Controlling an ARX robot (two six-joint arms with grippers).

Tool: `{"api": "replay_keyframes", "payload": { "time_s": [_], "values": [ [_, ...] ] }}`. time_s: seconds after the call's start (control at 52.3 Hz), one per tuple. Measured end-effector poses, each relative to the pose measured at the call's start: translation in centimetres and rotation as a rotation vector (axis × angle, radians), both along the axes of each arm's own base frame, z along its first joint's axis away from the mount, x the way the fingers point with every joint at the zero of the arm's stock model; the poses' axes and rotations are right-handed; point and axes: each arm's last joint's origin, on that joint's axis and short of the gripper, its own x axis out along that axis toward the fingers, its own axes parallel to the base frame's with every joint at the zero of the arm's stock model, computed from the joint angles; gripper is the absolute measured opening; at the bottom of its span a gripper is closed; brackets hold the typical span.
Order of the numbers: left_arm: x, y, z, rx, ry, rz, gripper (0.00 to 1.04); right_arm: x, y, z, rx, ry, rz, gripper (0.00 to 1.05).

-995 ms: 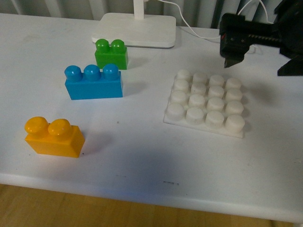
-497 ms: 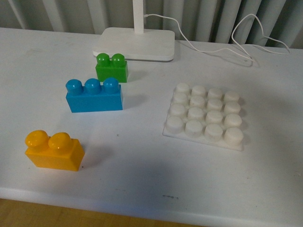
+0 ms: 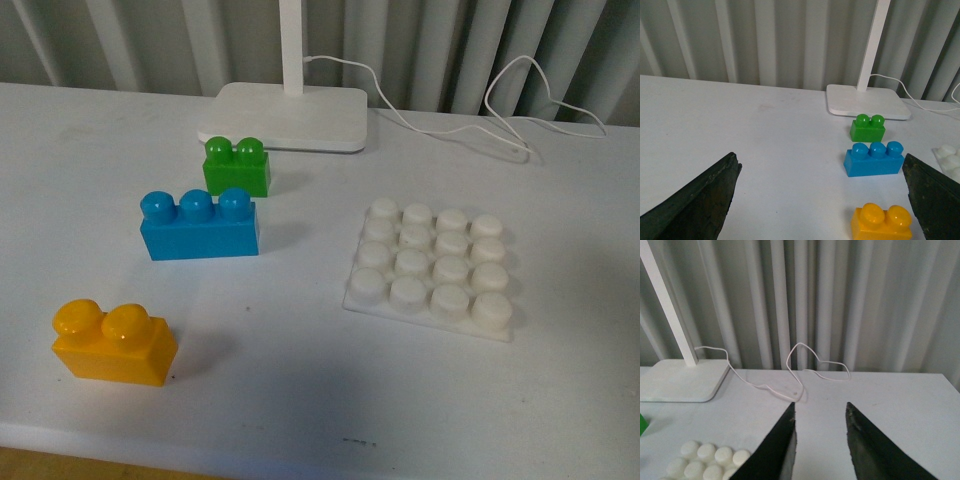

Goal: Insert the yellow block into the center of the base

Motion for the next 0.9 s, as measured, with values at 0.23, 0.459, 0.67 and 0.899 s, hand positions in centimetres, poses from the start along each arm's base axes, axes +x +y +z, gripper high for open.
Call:
{"api": "replay_keyframes", "payload": {
  "time_s": [0.23, 0.459, 0.67, 0.899],
  "values": [
    [0.0, 0.0, 0.0, 0.000, 0.000, -0.001, 0.98, -2.0, -1.2, -1.9, -0.008, -0.007, 0.001, 0.01],
    [0.0, 0.0, 0.0, 0.000, 0.000, 0.000, 0.98, -3.3, -1.2, -3.2, -0.008, -0.005, 0.002, 0.01],
    [0.0, 0.0, 0.0, 0.000, 0.000, 0.000, 0.98, -4.2, -1.2, -3.8, -0.008, -0.007, 0.003, 0.01],
    [0.0, 0.0, 0.0, 0.000, 0.000, 0.000, 0.98, -4.9, -1.2, -4.4, -0.008, -0.011, 0.003, 0.01]
  ]
}}
